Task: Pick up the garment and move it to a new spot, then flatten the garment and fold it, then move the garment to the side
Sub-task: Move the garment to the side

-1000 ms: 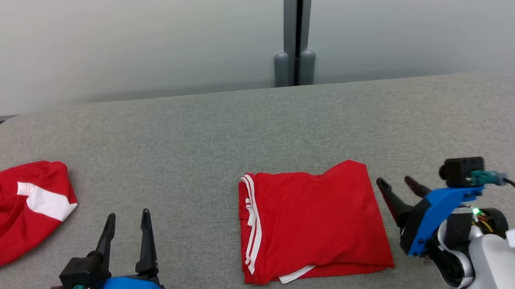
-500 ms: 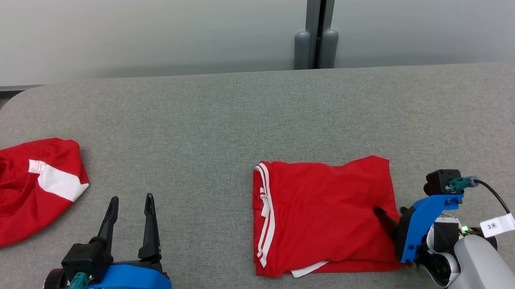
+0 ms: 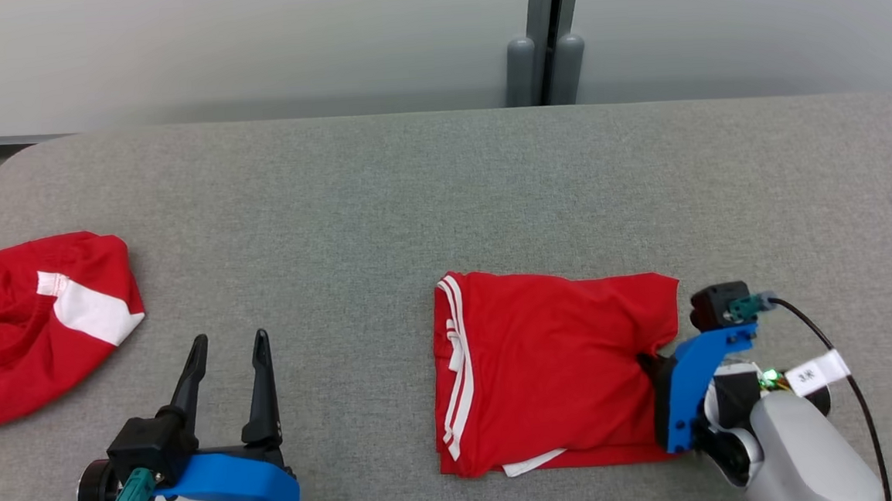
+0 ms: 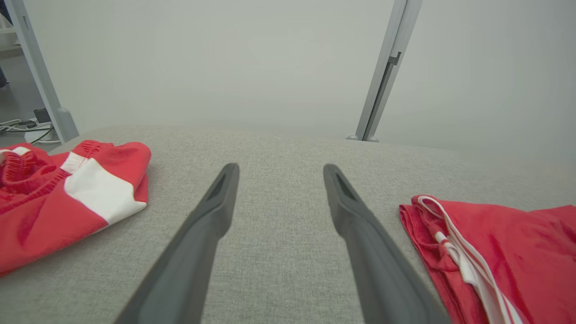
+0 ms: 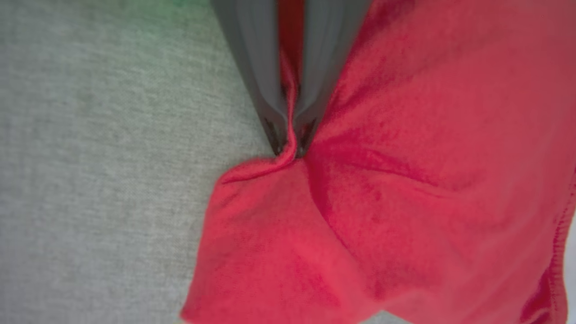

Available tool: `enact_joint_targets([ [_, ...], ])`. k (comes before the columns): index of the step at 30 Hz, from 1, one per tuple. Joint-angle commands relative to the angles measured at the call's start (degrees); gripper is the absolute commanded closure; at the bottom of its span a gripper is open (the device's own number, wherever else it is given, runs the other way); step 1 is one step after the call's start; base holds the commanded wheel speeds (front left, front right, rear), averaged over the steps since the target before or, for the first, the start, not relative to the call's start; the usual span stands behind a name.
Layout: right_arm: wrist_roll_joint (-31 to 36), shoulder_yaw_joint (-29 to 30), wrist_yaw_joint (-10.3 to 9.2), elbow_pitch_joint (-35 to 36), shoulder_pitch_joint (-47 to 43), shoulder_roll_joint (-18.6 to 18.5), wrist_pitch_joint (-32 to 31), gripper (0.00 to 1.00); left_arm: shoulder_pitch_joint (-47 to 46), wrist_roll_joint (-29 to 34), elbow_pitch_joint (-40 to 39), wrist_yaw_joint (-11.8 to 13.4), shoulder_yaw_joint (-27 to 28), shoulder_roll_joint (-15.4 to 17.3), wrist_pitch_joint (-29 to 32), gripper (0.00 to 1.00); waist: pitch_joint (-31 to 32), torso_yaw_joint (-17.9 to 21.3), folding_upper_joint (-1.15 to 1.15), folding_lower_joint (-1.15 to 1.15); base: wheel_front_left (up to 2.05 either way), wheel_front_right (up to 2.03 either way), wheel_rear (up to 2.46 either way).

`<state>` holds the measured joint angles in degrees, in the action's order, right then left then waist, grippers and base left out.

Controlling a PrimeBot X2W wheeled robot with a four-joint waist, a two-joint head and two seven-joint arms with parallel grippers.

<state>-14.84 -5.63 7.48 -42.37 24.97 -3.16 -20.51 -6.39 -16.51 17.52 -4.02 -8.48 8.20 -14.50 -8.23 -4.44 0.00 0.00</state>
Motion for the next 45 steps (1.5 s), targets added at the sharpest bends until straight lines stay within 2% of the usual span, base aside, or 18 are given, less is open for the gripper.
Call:
enact_joint_targets([
  [1,1.1,-0.8,0.03,-0.8,0.5,0.4,-0.3,1.0,-1.1,-0.1,-0.4,0.2,-0.2,0.0,-0.3,0.0,-0.2,0.0,0.0,0.0,0.0,0.0,0.0],
  [4,3.9,-2.8,0.02,1.1,3.3,-2.0,-1.1,1.0,-1.3,-0.1,-0.9,0.2,-0.4,-0.2,-0.3,0.0,-1.3,0.5,0.0,0.0,0.0,0.0,0.0],
  [8,5.8,-6.6,-0.01,4.7,9.3,-7.3,-2.3,1.0,-2.6,0.5,-2.2,0.0,-0.8,0.0,-0.5,0.0,-3.6,1.6,0.0,0.0,0.0,0.0,0.0],
  [9,5.9,-7.9,-0.01,5.7,11.2,-8.8,-2.6,1.0,-2.9,0.5,-2.6,0.0,-0.8,0.2,-0.5,0.0,-4.5,2.0,0.0,0.0,0.0,0.0,0.0],
  [10,6.1,-9.7,-0.01,7.5,14.9,-12.1,-3.3,1.0,-3.7,0.8,-3.4,-0.1,-0.7,0.6,-0.5,0.0,-6.6,3.0,0.0,0.0,0.0,0.0,0.0],
  [14,5.1,-11.2,0.0,10.2,22.1,-18.7,-4.5,1.0,-6.5,1.5,-5.4,-0.3,-1.1,1.2,-0.6,0.0,-11.0,4.8,0.0,0.0,0.0,0.0,0.0],
  [17,4.7,-11.0,0.01,11.6,26.1,-23.1,-5.1,1.0,-9.3,2.1,-6.6,-0.4,-1.6,1.6,-0.6,0.0,-15.0,6.3,0.0,0.0,0.0,0.0,0.0],
  [21,3.8,-7.8,0.0,13.1,29.8,-28.5,-4.6,1.0,-13.1,2.6,-8.4,-0.5,-2.0,2.0,-0.4,0.0,-20.2,8.3,0.0,0.0,0.0,0.0,0.0],
  [26,4.9,-3.3,0.0,13.5,31.3,-33.3,-3.2,1.0,-17.7,4.0,-10.2,-0.9,-2.6,3.4,0.3,0.0,-25.8,9.6,0.0,0.0,0.0,0.0,0.0],
  [31,7.7,3.6,0.01,12.9,31.1,-35.2,-0.1,1.0,-20.8,4.6,-12.7,-1.0,-2.9,4.5,1.2,0.0,-30.0,10.2,0.0,0.0,0.0,0.0,0.0],
  [38,15.0,9.4,0.0,13.1,29.4,-38.1,6.2,1.0,-21.6,5.6,-15.6,-0.8,-3.4,6.1,2.6,0.0,-33.4,10.1,0.0,0.0,0.0,0.0,0.0],
  [44,19.0,14.7,-0.01,12.9,28.5,-38.3,9.3,1.0,-21.0,5.5,-16.5,-0.8,-4.1,6.3,3.0,0.0,-33.8,8.9,0.0,0.0,0.0,0.0,0.0],
  [45,19.2,15.4,-0.01,12.9,28.1,-38.0,10.1,0.85,-20.8,5.3,-16.4,-0.8,-4.2,6.3,2.9,0.0,-33.6,8.7,0.0,0.0,0.0,0.0,0.0],
])
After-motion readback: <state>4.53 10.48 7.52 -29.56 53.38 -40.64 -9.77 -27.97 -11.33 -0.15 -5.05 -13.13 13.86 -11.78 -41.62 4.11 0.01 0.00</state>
